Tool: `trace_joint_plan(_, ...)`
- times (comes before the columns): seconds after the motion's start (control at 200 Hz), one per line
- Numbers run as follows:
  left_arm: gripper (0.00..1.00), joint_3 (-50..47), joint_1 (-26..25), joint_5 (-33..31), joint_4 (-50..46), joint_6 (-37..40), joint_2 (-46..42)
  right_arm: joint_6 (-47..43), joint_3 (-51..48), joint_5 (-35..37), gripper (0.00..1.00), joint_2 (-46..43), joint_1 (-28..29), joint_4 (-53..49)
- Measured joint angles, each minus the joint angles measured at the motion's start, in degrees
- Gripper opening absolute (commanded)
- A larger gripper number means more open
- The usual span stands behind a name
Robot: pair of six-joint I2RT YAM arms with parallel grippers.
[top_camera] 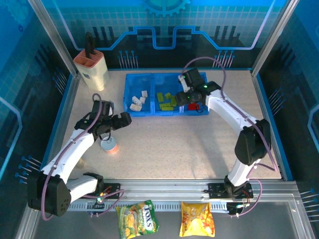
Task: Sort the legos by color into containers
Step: Reset both arms
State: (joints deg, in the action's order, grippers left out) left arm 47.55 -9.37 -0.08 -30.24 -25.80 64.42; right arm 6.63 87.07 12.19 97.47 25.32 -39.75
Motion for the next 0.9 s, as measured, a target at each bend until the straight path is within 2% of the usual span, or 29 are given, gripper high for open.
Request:
trace_joint_plan(0.13, 0.99, 0.0, 3.2, -0.8, 0.9, 0.6, 0.5, 1.1, -6.1, 0.9, 0.83, -5.1, -4.4, 1.0)
trace_joint_plan(0.29, 0.99, 0.0, 5.7, -3.1, 2.9, 0.9, 1.4, 2.7, -13.9, 1.2, 1.0, -10.5, -9.4, 2.9)
trace_joint_plan(0.555, 0.99, -0.5, 7.3, -10.4, 8.4, 1.9, 1.7, 7.3, -24.9, 4.4, 1.0, -15.9, -16.1, 7.7)
trace_joint_plan(0.725, 0.99, -7.1, 7.3, -15.1, 18.0, 5.5, 1.7, 9.2, -33.0, 12.6, 1.0, -17.8, -17.3, 14.4)
trace_joint_plan(0.895, 0.99, -16.5, 7.3, -18.7, 32.0, 11.8, 3.1, 7.2, -44.8, 18.0, 1.0, -17.9, -17.7, 28.2)
